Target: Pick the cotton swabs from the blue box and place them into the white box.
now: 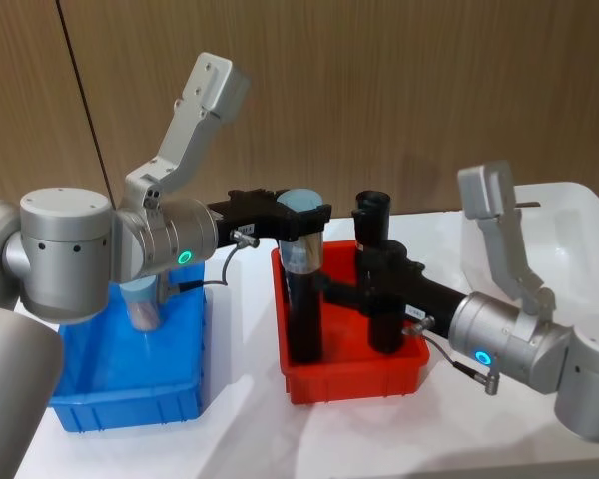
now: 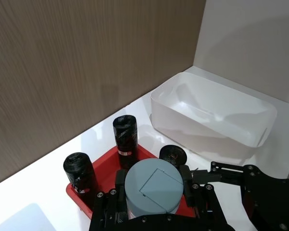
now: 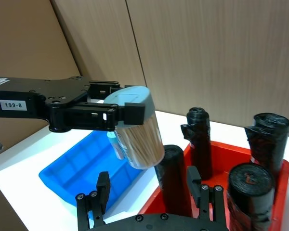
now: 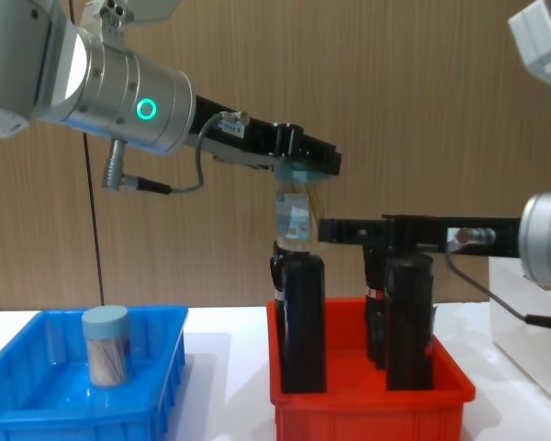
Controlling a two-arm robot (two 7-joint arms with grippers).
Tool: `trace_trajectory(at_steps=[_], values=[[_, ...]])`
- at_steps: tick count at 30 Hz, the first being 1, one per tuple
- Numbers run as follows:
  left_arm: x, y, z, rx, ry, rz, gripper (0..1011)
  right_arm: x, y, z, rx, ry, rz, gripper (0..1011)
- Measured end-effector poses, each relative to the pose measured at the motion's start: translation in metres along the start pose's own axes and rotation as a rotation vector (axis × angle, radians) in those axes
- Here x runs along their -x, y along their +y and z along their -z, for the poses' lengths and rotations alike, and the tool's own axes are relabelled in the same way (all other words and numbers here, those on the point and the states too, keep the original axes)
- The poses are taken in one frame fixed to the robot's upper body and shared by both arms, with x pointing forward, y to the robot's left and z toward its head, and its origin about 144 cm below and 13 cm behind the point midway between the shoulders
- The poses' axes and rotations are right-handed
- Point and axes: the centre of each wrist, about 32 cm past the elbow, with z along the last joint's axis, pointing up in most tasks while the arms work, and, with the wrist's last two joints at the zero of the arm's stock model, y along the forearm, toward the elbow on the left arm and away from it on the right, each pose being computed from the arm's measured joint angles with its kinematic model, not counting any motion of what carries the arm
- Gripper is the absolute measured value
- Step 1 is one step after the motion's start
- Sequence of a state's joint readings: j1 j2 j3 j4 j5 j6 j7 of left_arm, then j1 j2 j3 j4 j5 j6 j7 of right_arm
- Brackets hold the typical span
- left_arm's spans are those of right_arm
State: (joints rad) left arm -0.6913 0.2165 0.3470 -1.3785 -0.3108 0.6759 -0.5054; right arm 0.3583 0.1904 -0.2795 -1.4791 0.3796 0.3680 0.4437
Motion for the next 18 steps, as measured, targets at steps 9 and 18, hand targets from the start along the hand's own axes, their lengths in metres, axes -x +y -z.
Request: trace_trajectory(at_steps=[9, 18], values=[[0.0, 0.0, 0.0, 0.0, 0.0, 0.0, 676, 0.003, 0.014, -0.002, 0.007, -0.018, -0.029, 1001], [0.0, 0.0, 0.0, 0.0, 0.0, 0.0, 676, 0.005, 0.026, -0.004, 0.007, -0.035, -0.04, 1001]])
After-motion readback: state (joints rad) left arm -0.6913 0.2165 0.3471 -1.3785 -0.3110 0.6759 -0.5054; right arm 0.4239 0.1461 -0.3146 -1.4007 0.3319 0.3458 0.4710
